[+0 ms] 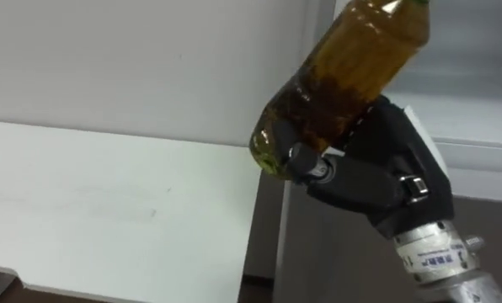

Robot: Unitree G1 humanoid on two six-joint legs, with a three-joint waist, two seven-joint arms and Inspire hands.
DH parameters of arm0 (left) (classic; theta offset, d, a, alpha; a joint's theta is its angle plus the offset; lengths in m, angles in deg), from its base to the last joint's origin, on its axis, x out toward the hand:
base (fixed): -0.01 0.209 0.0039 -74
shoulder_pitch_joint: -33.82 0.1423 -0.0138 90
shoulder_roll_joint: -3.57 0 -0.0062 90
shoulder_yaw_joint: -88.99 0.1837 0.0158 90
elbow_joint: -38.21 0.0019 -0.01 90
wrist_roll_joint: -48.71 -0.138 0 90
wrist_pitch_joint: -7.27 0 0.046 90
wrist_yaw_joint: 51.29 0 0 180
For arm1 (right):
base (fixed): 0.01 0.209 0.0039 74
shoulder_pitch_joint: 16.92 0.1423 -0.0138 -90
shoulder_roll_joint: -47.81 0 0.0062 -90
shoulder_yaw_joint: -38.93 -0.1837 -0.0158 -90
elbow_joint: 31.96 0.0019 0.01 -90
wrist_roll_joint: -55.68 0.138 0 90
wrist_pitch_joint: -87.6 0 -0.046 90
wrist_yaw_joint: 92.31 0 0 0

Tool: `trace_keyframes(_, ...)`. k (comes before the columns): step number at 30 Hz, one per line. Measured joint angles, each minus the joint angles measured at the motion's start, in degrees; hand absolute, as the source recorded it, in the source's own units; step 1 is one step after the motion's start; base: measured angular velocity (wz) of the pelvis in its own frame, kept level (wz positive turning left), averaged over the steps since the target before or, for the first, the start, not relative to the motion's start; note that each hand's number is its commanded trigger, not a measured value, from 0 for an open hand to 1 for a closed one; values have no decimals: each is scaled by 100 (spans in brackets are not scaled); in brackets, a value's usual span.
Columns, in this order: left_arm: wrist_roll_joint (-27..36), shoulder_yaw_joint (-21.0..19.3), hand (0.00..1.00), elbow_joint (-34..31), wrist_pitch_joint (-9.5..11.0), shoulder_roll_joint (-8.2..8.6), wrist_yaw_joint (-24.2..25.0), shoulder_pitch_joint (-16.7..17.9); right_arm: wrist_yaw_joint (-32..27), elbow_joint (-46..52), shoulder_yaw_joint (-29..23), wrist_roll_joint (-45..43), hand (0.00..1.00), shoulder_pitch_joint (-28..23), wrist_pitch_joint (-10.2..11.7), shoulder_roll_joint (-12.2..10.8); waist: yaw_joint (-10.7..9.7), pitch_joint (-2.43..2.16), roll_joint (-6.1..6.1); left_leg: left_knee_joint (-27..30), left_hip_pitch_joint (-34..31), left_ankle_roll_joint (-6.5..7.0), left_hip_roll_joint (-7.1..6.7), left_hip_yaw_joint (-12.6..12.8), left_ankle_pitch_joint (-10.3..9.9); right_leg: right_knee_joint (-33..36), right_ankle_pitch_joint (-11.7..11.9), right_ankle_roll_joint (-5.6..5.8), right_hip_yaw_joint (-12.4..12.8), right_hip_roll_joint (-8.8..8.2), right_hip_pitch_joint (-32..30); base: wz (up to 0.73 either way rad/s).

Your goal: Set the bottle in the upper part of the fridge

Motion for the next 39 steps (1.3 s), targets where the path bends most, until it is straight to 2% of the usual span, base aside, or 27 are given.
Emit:
trace_keyframes(11, -168, -150, 0, -22, -29, 54, 90, 129, 110, 24, -782, -196, 100, -2, -161, 107, -227, 7, -24, -87, 177, 0, 7, 155, -34, -6, -19, 29, 161, 9, 46, -6)
trace_keyframes(14, -162, -338, 0, -9, -31, 57, 106, 157, 47, 2, -1038, -226, 100, -1, -206, 155, -315, 15, -85, -89, 175, -2, 12, 156, -43, -3, -31, 35, 157, 13, 48, 0)
trace_keyframes(16, -130, -463, 0, -11, -32, 44, 86, 153, -84, -204, -1213, -208, 100, 7, -207, 266, -316, 26, -181, -95, 180, -7, 22, 182, -46, 5, -41, 37, 182, 21, 42, -2)
trace_keyframes(18, -129, -506, 0, -4, -34, 41, 71, 156, -177, -405, -1241, -189, 100, 7, -247, 404, -318, 29, -250, -95, 171, -12, 33, 207, -61, 5, -41, 37, 206, 32, 37, -7)
trace_keyframes(19, -140, -540, 0, -5, -33, 41, 51, 154, -268, -506, -1261, -202, 100, 7, -322, 446, -314, 6, -295, -95, 170, -13, 36, 208, -68, 5, -41, 37, 207, 35, 36, -4)
trace_keyframes(21, -164, -577, 0, -5, -34, 34, 33, 155, -363, -673, -1270, -213, 100, 7, -374, 534, -297, -4, -333, -93, 182, -16, 44, 227, -86, 3, -41, 37, 231, 44, 36, -5)
trace_keyframes(26, -165, -588, 0, -8, -41, 17, -11, 156, -622, -923, -1269, -240, 100, 9, -429, 751, -286, 9, -365, -93, 187, -20, 54, 235, -101, 5, -41, 37, 232, 52, 38, -1)
trace_keyframes(33, -136, -591, 0, -58, -87, -2, 114, 150, -688, -1338, -1262, -179, 100, 53, -437, 797, -272, 42, -408, -93, 179, -27, 68, 236, -112, 10, -41, 37, 230, 61, 34, 0)
trace_keyframes(35, -144, -597, 0, -65, -93, -2, 114, 114, -660, -1597, -1256, -145, 100, 210, -462, 798, -255, 58, -427, -86, 167, -26, 68, 237, -112, 10, -41, 36, 233, 61, 24, 0)
trace_keyframes(39, -163, -703, 0, -89, -148, 4, 111, 20, -709, -2260, -1261, -145, 100, 601, -518, 850, -151, 54, -435, -88, 179, -27, 68, 243, -115, 10, -41, 36, 237, 63, 30, 0)
